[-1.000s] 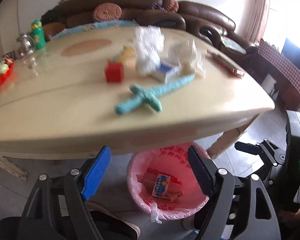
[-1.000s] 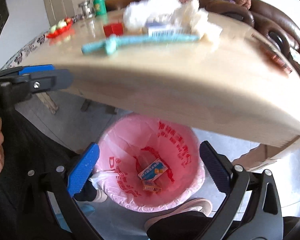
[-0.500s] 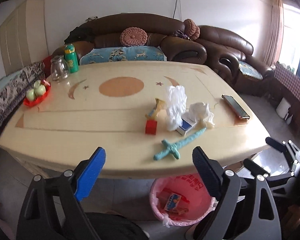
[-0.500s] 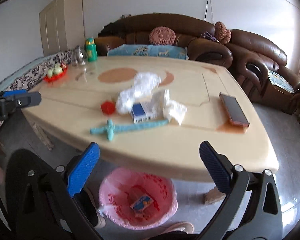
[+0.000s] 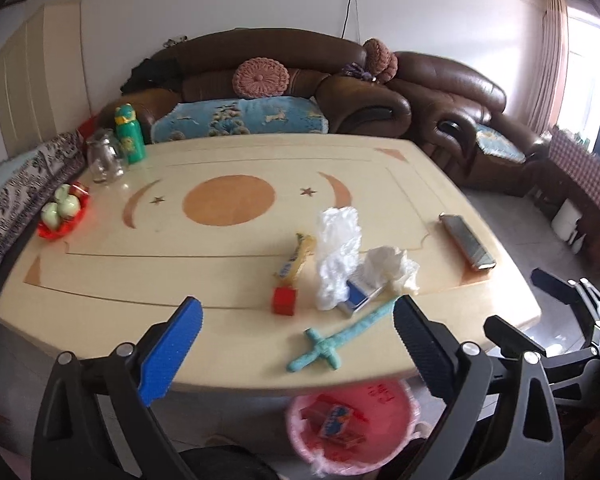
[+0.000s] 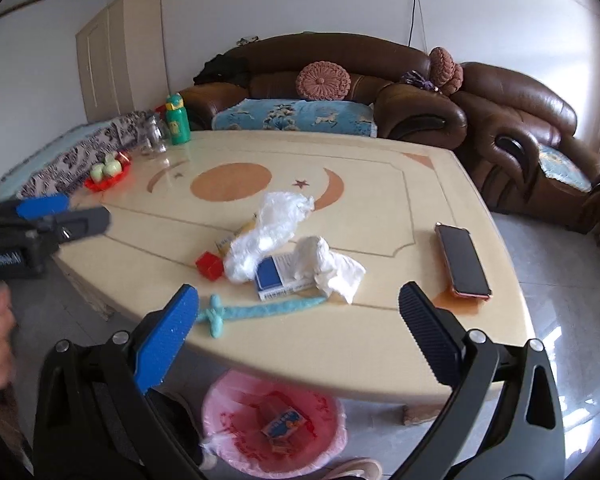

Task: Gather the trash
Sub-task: 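Move both open tools back over the table toward the bag and tissue, then grasp the white plastic bag with the left tool while the right tool grasps the tissue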

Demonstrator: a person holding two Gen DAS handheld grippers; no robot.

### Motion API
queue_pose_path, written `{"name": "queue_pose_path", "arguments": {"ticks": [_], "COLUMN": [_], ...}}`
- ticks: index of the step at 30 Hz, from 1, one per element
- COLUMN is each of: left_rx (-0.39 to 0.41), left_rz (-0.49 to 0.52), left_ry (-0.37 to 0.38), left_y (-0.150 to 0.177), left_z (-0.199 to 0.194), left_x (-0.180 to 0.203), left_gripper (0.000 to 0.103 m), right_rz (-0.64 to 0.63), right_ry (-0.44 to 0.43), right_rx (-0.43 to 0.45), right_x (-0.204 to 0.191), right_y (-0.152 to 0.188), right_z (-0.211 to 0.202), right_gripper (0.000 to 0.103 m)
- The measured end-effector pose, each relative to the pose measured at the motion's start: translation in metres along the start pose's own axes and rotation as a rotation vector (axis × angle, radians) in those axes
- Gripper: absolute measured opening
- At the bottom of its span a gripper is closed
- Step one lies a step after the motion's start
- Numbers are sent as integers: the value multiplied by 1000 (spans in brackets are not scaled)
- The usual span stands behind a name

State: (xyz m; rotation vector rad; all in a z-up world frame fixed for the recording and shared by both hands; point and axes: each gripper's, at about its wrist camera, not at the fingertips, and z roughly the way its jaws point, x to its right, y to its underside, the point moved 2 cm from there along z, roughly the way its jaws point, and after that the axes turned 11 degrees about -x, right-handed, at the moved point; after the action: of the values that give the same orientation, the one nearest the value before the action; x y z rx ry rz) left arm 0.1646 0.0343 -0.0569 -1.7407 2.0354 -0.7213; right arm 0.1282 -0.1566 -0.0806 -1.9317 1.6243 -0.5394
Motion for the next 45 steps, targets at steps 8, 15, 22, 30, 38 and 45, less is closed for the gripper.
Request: {"name": "queue_pose_path", "arguments": {"ticks": [8, 15, 22, 30, 38, 45], "left_rx": [-26, -67, -97, -144, -183, -209], "left_rz": [29, 36, 74, 109, 130, 124], "left_ry": [-29, -52, -77, -88, -65, -22], "left_y": [-11, -21, -31, -42, -48, -52], "left_z": [30, 62, 98, 142, 176, 197], "left_x": [11, 14, 24, 35, 37, 38], "left_gripper": [95, 95, 95, 94, 82, 80], "right_rz": [8, 27, 39, 47, 42, 41], "right_ry": [-13, -56, -65, -56, -62, -73], "right_rx": [-28, -99, -145, -202, -239, -265], "right_x": [14, 26, 33, 41, 45, 46], "right_y": [-16, -18, -21, -26, -31, -30], "right_z": [20, 58, 93, 133, 170, 195], "right_gripper": [98, 98, 98, 98, 97, 91]}}
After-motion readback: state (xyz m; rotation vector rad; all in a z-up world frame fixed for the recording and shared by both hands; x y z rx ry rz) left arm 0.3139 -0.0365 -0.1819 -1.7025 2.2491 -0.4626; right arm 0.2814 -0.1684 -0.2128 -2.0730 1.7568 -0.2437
